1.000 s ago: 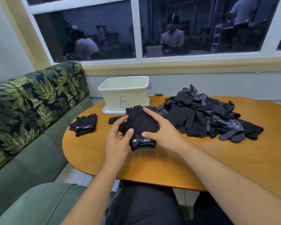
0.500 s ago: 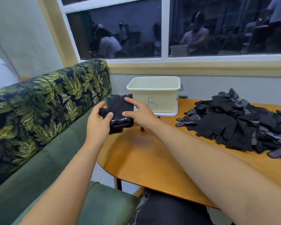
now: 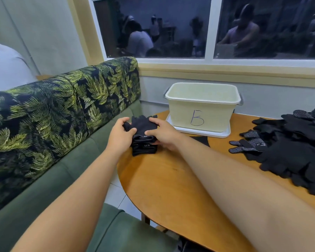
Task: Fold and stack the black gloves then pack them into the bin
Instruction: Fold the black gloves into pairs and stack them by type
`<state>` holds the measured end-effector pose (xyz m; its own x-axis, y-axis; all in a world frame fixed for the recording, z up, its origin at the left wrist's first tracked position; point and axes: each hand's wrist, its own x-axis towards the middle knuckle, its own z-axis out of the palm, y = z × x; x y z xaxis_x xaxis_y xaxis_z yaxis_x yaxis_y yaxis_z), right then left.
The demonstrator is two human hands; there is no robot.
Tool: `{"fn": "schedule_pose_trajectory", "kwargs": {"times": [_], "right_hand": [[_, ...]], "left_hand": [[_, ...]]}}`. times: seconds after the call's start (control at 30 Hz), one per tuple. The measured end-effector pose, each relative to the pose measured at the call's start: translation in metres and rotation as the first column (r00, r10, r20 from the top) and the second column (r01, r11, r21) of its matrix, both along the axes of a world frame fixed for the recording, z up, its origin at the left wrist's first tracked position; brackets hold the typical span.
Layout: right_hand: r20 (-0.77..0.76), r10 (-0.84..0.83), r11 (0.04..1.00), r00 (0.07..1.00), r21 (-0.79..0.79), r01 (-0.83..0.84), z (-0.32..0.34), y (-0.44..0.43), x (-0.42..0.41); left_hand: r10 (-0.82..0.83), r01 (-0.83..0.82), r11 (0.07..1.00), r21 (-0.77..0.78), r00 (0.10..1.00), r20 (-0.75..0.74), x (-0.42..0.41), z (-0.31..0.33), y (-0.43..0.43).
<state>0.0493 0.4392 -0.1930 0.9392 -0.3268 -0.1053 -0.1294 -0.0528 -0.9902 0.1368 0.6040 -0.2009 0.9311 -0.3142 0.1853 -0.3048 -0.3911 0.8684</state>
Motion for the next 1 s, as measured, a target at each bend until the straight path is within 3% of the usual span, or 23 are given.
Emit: {"fn": "schedule_pose_trajectory", "kwargs": {"times": [0.13,0.23,0.37,0.43,0.57,0.73,1.0], "right_hand": [[-0.060,-0.011,0.999,0.998,-0.045,0.009,-0.016,-0.002,0.007],[-0.083,-0.031,0.975,0.996,-0.223,0.012,-0.022,-0.003,0.011],[-0.056,-0.075,0.823,0.996,-0.568,0.031,-0.020,-0.004,0.008],[-0.036,-0.084,0.757,0.996,-0.652,0.040,-0.020,-0.003,0.005],[-0.012,-0.051,0.708,0.999,-0.705,0.028,-0.014,-0.004,0.000],[0.082,-0.073,0.738,0.994,-0.666,0.109,0.008,-0.010,-0.018],[0.167,-0.094,0.756,0.981,-0.630,0.180,0.037,-0.029,-0.110]], "left_hand": [[0.017,-0.019,0.996,0.084,1.000,0.025,0.002,-0.009,-0.003],[0.048,-0.051,0.988,0.144,0.998,0.029,-0.002,-0.015,-0.001],[0.042,-0.054,0.977,0.205,0.997,0.059,-0.008,-0.021,0.004],[0.010,-0.046,0.964,0.263,0.991,0.136,-0.011,-0.022,0.006],[-0.051,-0.021,0.949,0.315,0.974,0.221,-0.015,-0.015,0.008],[-0.027,-0.042,0.969,0.243,0.962,0.273,-0.021,0.012,0.013],[-0.130,0.081,0.987,0.137,0.909,0.396,-0.077,0.035,-0.026]]}}
